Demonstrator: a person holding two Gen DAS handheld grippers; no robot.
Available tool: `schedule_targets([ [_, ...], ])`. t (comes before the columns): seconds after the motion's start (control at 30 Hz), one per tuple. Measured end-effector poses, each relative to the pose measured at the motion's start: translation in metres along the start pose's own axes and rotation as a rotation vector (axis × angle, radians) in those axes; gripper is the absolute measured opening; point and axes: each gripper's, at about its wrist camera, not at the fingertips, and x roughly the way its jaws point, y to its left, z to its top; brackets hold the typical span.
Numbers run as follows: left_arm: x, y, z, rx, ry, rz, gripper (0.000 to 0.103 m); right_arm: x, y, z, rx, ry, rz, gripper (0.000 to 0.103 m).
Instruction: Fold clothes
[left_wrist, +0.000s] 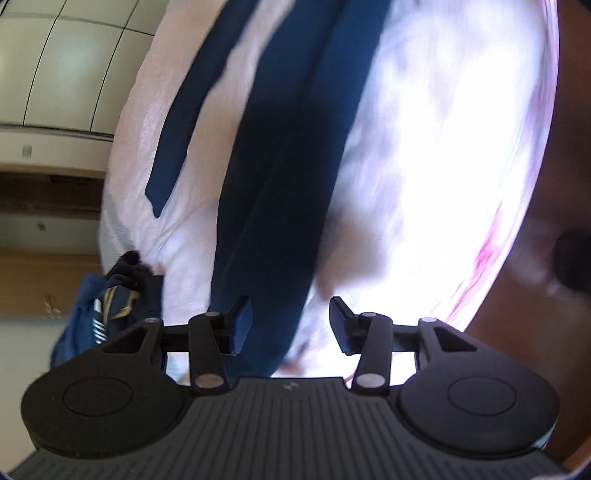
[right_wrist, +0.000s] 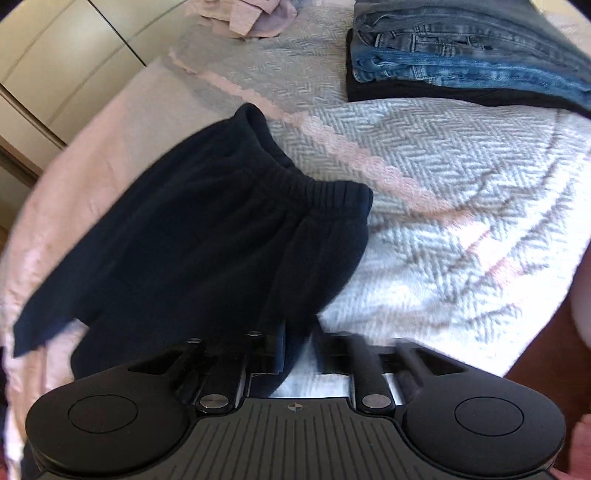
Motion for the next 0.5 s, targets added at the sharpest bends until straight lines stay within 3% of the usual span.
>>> schedule_targets([
  [0.03, 0.009, 0.001, -0.006, 0.024, 0.005, 0.017, 0.039, 0.000, 0.008, -0.005, -0.027, -0.003, -0.024, 0.043],
  [0.1, 0.026, 0.003, -0.016, 0.061, 0.017, 0.036, 0.030, -0.002, 0.028, -0.019, -0.103, 0.005, -0.043, 0.043],
  [0.13, 0.034, 0.007, -0.020, 0.061, 0.030, 0.028, 0.009, -0.004, 0.040, -0.029, -0.140, 0.017, -0.036, 0.043],
  [0.17, 0.040, 0.012, -0.023, 0.043, 0.045, 0.006, 0.005, -0.005, 0.052, -0.039, -0.170, 0.034, -0.021, 0.043],
  [0.33, 0.014, 0.030, -0.042, -0.003, 0.029, -0.067, 0.004, 0.000, 0.099, -0.084, -0.232, 0.150, 0.059, 0.043],
  [0.5, 0.010, 0.037, -0.038, 0.004, 0.060, -0.169, 0.006, 0.000, 0.123, -0.099, -0.276, 0.208, 0.090, 0.043],
])
